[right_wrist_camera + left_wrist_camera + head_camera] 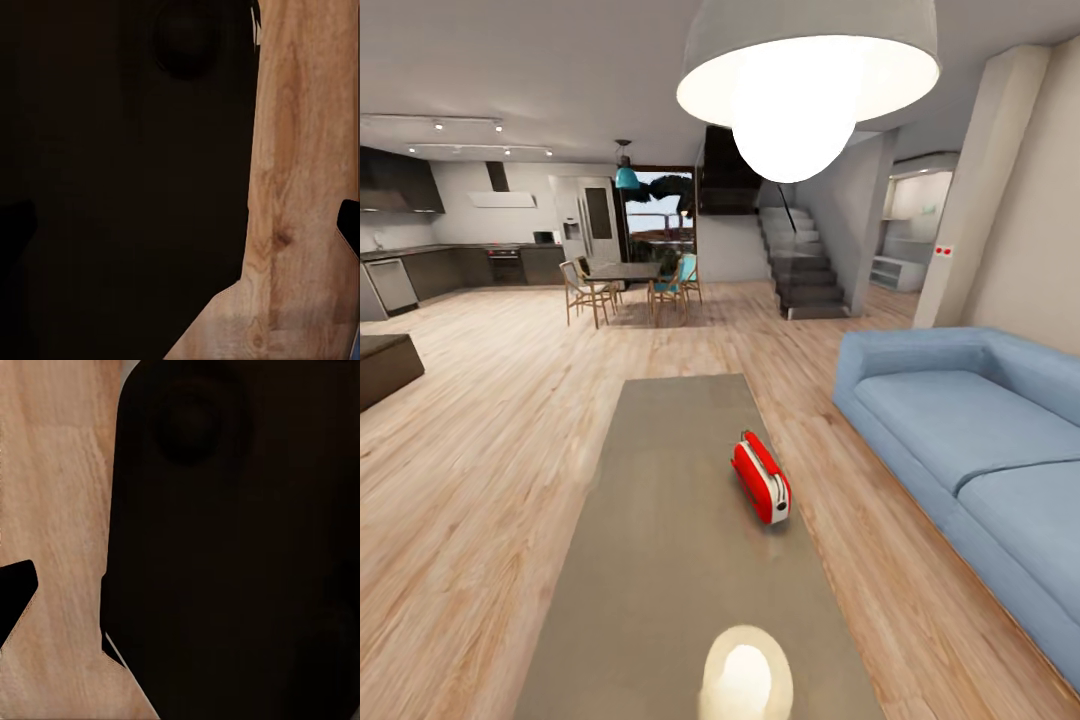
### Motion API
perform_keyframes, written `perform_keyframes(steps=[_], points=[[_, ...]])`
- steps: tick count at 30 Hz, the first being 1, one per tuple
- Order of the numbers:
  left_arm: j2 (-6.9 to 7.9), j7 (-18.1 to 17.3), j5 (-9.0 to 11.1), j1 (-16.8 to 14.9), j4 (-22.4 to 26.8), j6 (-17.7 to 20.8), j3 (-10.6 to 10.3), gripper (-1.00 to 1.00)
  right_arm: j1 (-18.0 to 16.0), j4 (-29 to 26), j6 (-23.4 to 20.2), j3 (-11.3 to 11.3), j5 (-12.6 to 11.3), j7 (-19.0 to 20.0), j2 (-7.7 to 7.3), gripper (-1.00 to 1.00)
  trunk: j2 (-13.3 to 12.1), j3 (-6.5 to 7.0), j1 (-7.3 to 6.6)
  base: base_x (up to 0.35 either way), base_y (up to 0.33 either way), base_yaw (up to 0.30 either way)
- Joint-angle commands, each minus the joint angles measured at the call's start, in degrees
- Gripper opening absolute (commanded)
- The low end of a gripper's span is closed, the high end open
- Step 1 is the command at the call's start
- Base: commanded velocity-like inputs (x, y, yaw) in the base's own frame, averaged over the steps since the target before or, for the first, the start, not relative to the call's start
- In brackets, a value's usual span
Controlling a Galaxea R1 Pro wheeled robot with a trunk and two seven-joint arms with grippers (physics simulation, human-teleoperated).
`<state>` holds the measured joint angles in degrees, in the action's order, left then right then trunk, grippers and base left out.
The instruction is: Turn on the radio receiver that's on the table in the living room.
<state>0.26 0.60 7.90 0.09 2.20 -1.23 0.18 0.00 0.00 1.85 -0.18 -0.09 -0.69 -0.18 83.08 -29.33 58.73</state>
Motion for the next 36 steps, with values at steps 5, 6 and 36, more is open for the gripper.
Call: perform_keyframes(steps=[5,6,36], points=[[-0.04,0.01,-0.06,0.0,0.0,0.0,-0.07,1.0,0.0,0.0,0.0,0.01,0.0,-0.01,0.0,1.0,0.0,0.0,0.0,0.319,0.0,0.0],[-0.05,0.01,-0.06,0.0,0.0,0.0,-0.07,1.0,0.0,0.0,0.0,0.03,0.0,-0.01,0.0,1.0,0.0,0.0,0.0,0.321,0.0,0.0],[0.0,0.01,0.01,0.0,0.0,0.0,0.0,1.0,0.0,0.0,0.0,0.0,0.0,-0.01,0.0,1.0,0.0,0.0,0.0,0.071,0.0,0.053]])
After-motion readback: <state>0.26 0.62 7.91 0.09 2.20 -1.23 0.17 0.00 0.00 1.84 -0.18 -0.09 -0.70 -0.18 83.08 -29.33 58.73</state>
